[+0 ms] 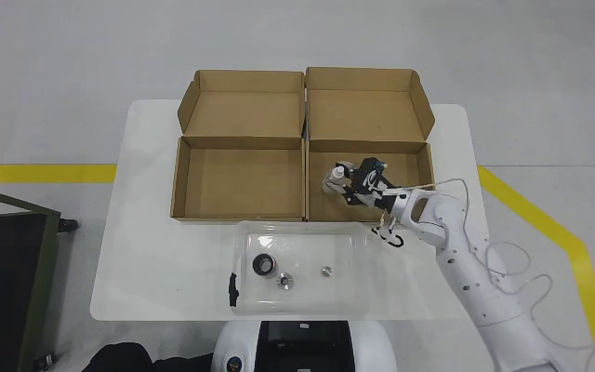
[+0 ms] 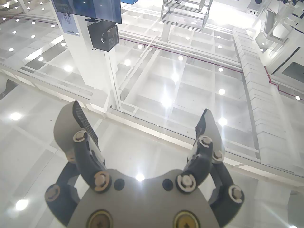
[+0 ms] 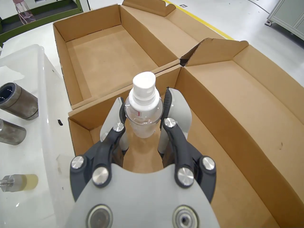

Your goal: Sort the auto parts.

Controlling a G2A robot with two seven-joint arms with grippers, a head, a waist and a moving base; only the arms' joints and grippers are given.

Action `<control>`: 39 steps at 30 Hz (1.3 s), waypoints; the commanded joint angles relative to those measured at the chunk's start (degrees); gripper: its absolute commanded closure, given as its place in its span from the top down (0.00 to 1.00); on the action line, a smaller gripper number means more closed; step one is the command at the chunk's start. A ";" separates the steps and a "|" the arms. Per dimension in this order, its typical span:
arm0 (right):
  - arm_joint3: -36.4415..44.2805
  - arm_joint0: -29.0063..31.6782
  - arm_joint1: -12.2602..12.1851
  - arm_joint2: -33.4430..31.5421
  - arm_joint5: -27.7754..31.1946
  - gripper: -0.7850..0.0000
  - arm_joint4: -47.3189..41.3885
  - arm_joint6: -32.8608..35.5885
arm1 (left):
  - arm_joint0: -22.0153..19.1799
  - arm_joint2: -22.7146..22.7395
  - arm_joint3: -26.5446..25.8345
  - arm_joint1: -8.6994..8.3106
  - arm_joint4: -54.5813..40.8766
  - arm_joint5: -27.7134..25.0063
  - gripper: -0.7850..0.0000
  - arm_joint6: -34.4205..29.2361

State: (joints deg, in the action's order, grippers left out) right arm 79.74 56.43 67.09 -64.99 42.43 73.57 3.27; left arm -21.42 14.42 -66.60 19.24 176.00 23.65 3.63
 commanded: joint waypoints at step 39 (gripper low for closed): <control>19.29 3.55 -1.63 -2.38 5.09 1.00 -0.47 10.66 | 0.00 0.00 0.00 0.00 0.00 0.00 1.00 0.00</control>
State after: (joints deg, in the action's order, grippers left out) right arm 97.72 59.52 65.57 -67.21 47.04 73.35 12.87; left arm -21.42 14.42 -66.60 19.24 176.00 23.65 3.63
